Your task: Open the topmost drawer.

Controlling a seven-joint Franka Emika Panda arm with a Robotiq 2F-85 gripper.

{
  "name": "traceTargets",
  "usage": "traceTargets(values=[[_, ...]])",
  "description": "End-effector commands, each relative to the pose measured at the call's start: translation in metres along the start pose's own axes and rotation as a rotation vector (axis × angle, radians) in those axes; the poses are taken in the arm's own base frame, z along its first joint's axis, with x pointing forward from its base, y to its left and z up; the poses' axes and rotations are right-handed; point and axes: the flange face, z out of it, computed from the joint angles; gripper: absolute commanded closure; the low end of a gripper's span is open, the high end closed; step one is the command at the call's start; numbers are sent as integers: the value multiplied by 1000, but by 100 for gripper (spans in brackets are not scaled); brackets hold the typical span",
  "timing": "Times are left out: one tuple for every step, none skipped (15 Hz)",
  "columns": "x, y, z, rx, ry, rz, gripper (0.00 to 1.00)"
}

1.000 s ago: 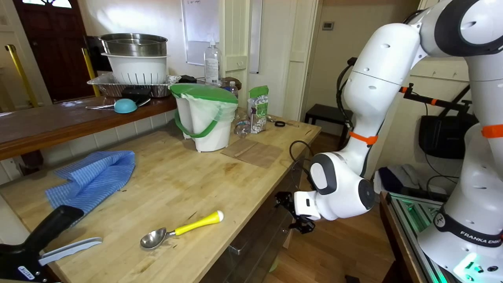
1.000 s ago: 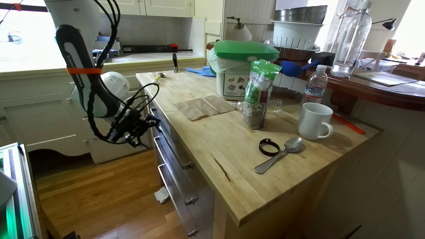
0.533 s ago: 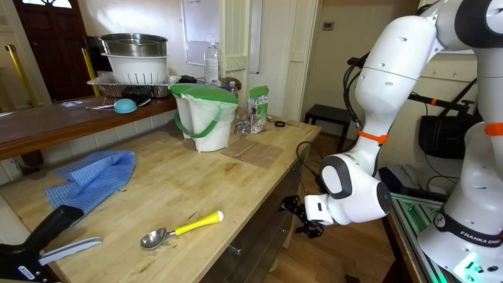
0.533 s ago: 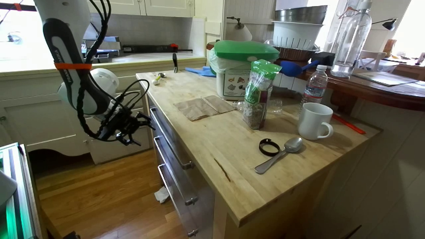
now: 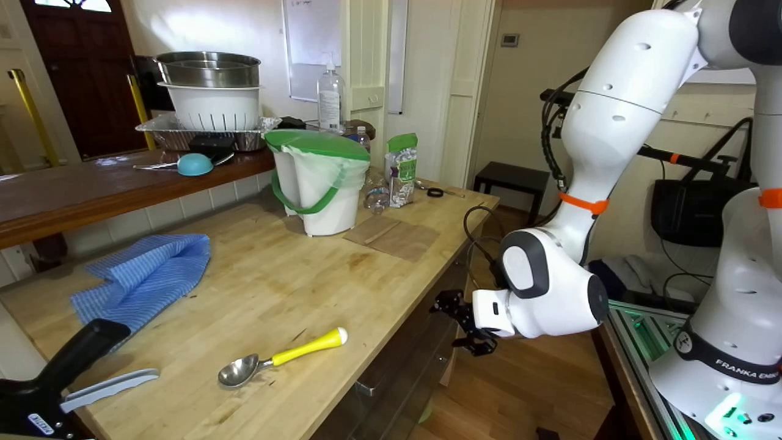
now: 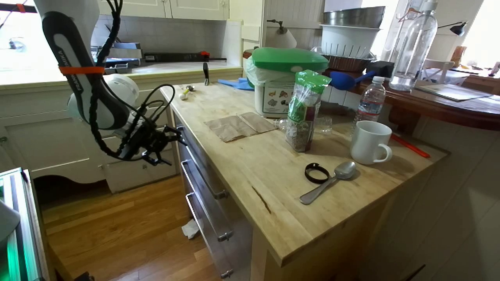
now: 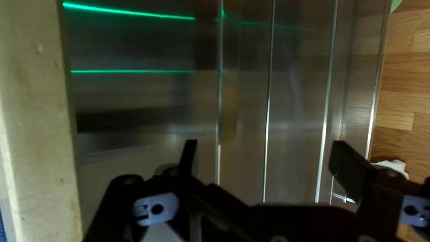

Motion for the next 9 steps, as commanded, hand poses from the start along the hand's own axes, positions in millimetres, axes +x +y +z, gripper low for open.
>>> traceTargets(values=[[-3, -4, 13, 10, 4, 6, 0], [-4, -3, 16, 16, 5, 12, 0], [-5, -2, 19, 15, 4, 13, 0], [-6, 0, 23, 19, 4, 15, 0], [-6, 1, 27, 18, 2, 13, 0], [-6, 2, 30, 20, 1, 14, 0], [-7, 3, 35, 25, 0, 17, 0], [-7, 4, 39, 27, -1, 20, 0], [-6, 4, 43, 33, -1, 22, 0]])
